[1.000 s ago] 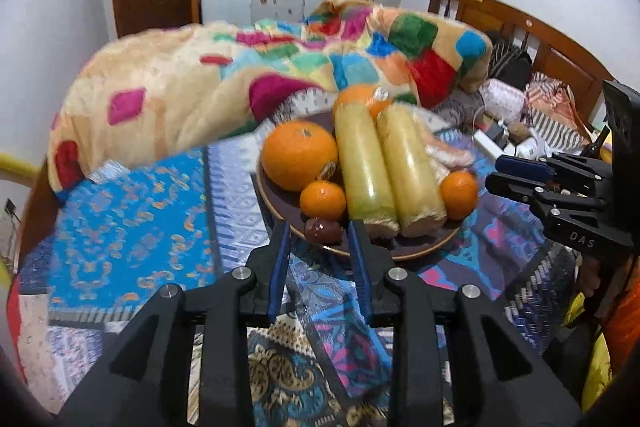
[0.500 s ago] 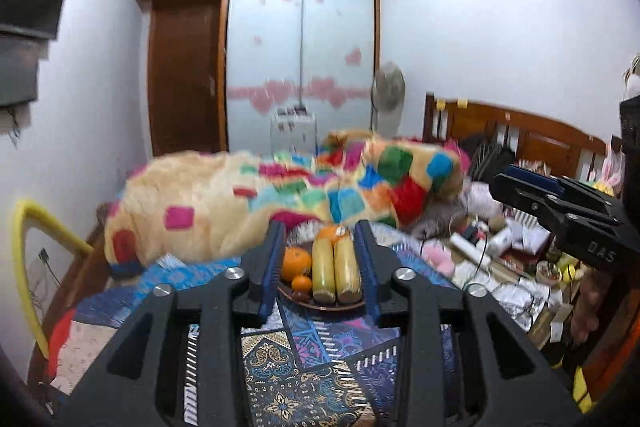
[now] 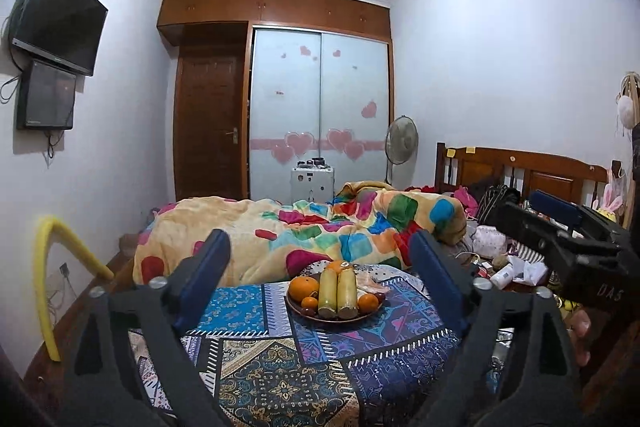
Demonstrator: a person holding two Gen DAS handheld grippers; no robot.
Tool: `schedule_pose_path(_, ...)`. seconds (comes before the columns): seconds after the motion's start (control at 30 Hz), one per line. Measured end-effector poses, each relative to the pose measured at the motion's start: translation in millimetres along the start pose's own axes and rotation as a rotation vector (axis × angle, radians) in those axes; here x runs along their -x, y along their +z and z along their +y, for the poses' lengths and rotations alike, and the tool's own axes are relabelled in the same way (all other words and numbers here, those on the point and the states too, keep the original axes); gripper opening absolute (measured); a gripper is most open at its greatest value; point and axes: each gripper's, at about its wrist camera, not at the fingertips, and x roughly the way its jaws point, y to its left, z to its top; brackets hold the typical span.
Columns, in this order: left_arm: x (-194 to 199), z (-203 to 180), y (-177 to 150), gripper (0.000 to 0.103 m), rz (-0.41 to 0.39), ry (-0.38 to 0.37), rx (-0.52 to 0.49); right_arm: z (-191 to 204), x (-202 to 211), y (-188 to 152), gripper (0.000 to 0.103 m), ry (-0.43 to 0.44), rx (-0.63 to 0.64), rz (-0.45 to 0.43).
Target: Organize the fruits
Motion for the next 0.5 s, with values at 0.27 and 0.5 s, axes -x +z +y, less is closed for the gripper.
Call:
schedule_pose_path(0.27, 6, -1, -6, 0.099, 0.004, 0.015, -0.005, 1, 12, -5, 0.103, -0.030, -0.006, -0.007)
schedule_pose_path(0.5, 5, 1, -9, 0.101, 0.009, 0.020, 0.003, 0, 19, -6, 0.103, -0.028, -0.011, -0.008)
